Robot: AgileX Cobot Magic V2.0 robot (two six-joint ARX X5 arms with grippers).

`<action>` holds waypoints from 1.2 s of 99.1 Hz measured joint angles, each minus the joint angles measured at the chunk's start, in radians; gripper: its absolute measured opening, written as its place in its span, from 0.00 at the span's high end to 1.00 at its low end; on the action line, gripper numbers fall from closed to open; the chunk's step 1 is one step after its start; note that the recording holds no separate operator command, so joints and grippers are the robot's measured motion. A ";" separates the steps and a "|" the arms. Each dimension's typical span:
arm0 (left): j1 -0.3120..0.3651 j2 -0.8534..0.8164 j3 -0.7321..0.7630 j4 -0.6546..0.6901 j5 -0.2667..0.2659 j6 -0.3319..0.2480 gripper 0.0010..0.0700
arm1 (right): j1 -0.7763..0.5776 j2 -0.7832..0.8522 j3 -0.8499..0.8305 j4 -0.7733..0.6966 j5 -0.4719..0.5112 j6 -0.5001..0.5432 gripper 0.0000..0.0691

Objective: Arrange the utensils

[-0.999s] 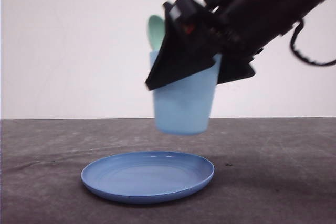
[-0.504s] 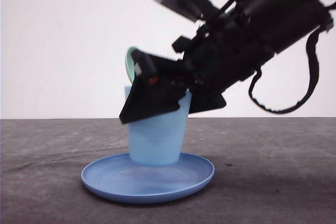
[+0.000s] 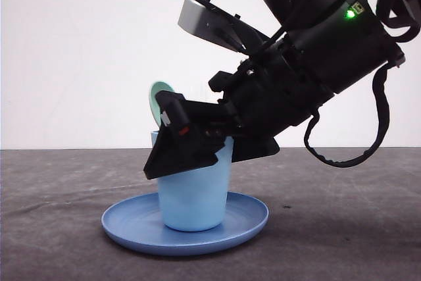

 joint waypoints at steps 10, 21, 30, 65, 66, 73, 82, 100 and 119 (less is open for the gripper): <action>0.000 0.000 0.000 0.000 0.000 0.000 0.66 | 0.000 0.000 0.000 -0.005 0.000 0.000 0.04; 0.000 0.000 0.000 0.000 0.000 0.000 0.66 | -0.004 -0.009 0.000 -0.061 0.000 0.003 0.02; 0.000 0.000 0.000 0.000 0.000 0.000 0.66 | -0.010 -0.044 0.002 -0.149 0.000 0.003 0.02; 0.000 0.000 0.000 0.000 0.000 0.000 0.66 | -0.056 -0.260 0.069 -0.609 0.005 -0.005 0.02; 0.000 0.000 0.000 0.000 0.000 0.000 0.66 | -0.059 -0.269 0.071 -0.625 0.006 -0.005 0.02; 0.000 0.000 0.000 0.000 0.000 0.000 0.66 | -0.079 -0.329 0.079 -0.722 0.032 -0.009 0.02; 0.000 0.000 0.000 0.000 0.000 0.000 0.66 | -0.124 -0.414 0.095 -0.821 0.066 -0.009 0.02; 0.000 0.000 0.000 -0.007 0.000 0.000 0.66 | -0.254 -0.576 0.161 -0.975 0.092 0.008 0.02; 0.000 0.000 0.000 -0.007 0.000 0.000 0.66 | -0.422 -0.697 0.222 -1.120 0.097 0.032 0.02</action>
